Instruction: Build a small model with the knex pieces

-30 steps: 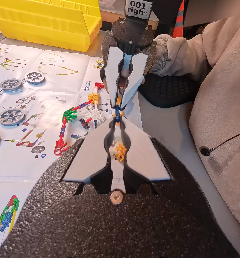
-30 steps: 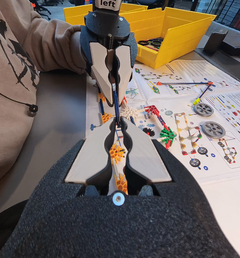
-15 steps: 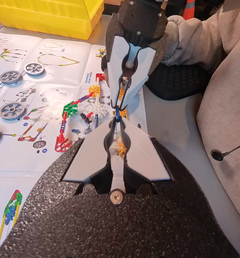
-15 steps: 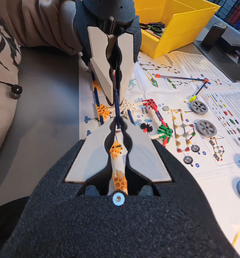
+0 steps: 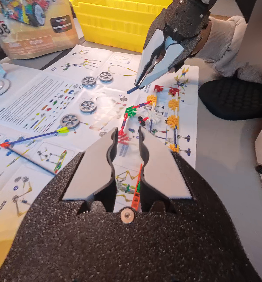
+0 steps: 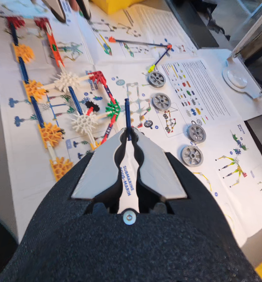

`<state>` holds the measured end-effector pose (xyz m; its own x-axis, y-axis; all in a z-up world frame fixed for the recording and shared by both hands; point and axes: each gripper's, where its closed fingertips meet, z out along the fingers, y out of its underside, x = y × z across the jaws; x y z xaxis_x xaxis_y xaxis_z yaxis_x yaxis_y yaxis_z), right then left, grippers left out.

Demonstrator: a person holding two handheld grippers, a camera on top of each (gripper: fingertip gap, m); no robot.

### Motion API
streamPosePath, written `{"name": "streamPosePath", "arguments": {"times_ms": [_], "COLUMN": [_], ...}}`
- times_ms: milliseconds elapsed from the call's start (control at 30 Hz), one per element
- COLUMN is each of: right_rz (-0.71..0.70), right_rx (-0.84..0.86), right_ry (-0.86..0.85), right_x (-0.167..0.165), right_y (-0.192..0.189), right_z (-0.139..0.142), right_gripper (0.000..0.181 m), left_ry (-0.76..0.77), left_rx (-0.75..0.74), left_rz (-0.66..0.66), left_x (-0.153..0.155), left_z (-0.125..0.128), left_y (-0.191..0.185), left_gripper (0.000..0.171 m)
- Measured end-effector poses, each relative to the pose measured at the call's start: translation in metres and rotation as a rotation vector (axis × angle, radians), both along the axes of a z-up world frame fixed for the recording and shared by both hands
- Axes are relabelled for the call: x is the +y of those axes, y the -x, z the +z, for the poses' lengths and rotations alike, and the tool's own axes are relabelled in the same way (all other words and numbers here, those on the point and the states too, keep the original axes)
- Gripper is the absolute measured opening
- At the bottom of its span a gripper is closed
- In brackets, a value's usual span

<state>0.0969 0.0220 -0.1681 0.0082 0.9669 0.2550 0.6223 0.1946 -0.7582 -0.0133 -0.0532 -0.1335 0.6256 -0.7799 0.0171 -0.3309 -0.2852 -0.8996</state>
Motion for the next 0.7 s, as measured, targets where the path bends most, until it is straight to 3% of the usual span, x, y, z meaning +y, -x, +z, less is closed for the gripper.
{"name": "streamPosePath", "arguments": {"times_ms": [167, 300, 700], "right_rz": [0.018, 0.041, -0.007], "right_rx": [-0.162, -0.223, -0.129], "right_ry": [-0.003, -0.015, 0.05], "right_x": [0.031, 0.035, 0.039], "right_y": [0.002, 0.005, 0.006], "right_z": [-0.027, -0.037, -0.029], "right_gripper": [0.0, 0.003, 0.017], "left_ry": [0.017, 0.025, 0.044], "left_rx": [0.024, 0.024, 0.039], "left_rz": [0.152, 0.242, 0.236], "left_x": [-0.002, -0.006, -0.001], "left_z": [-0.013, -0.024, -0.036], "left_y": [0.046, 0.068, 0.066], "left_gripper": [0.024, 0.023, 0.022]}}
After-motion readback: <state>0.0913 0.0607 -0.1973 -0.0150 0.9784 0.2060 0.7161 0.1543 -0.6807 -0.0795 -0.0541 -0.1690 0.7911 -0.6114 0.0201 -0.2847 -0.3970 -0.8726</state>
